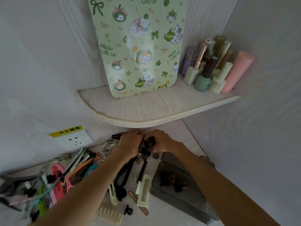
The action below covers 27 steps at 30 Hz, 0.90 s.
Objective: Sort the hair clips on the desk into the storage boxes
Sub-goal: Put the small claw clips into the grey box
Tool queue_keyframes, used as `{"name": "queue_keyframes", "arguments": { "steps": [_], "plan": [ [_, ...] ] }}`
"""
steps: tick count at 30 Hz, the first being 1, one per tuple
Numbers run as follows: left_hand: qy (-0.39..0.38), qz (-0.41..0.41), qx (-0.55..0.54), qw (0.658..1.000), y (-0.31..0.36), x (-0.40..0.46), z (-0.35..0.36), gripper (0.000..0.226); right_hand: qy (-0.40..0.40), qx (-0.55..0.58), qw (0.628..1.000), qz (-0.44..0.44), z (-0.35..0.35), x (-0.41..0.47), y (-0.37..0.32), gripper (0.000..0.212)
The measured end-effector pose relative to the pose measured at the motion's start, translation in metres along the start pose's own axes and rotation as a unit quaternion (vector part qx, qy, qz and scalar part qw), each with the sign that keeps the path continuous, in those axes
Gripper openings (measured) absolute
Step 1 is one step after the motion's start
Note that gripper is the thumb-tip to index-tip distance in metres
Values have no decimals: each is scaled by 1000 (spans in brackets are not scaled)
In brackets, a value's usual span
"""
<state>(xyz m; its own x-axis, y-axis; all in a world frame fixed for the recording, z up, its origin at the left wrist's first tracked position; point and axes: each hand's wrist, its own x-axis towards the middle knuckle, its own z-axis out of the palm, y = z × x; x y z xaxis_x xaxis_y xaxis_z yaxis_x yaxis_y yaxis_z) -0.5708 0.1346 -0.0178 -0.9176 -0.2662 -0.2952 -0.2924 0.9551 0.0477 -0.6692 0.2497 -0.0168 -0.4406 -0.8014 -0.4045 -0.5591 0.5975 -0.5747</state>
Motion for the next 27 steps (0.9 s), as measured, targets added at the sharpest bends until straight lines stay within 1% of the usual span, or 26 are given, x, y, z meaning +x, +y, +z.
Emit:
{"name": "queue_keyframes", "arguments": {
  "steps": [2,4,6,9,11,13,15,18,20,22,25,27],
  "plan": [
    [25,-12,9,1000,-2,-1,3,41,33,8,999,3,-1,-2,5,36],
    [40,-9,-15,999,-7,-5,5,35,80,14,997,10,0,-4,11,24],
    [52,-6,-75,996,-13,-10,6,30,117,28,993,17,2,-5,14,17],
    [96,-27,-177,979,-20,-19,8,27,141,45,989,19,4,-1,12,16],
    [115,-37,-218,969,-22,-25,6,29,168,113,979,32,3,1,8,16],
    [139,-37,-261,954,-24,-33,3,27,189,235,952,45,-4,-5,2,20],
    [153,-37,-328,932,-23,-43,-2,25,182,323,928,44,-14,-22,-3,26],
    [116,-2,-430,895,-14,-64,-11,30,126,388,912,38,-22,-59,-3,30],
    [81,32,-446,891,-6,-77,-17,31,108,399,910,39,-22,-86,1,29],
    [48,61,-453,888,5,-89,-24,30,114,395,910,50,-19,-112,7,26],
    [6,109,-457,883,27,-98,-29,29,149,331,930,62,-8,-142,19,23],
    [-19,147,-424,894,47,-102,-29,32,152,270,949,64,2,-157,24,24]
  ]
}}
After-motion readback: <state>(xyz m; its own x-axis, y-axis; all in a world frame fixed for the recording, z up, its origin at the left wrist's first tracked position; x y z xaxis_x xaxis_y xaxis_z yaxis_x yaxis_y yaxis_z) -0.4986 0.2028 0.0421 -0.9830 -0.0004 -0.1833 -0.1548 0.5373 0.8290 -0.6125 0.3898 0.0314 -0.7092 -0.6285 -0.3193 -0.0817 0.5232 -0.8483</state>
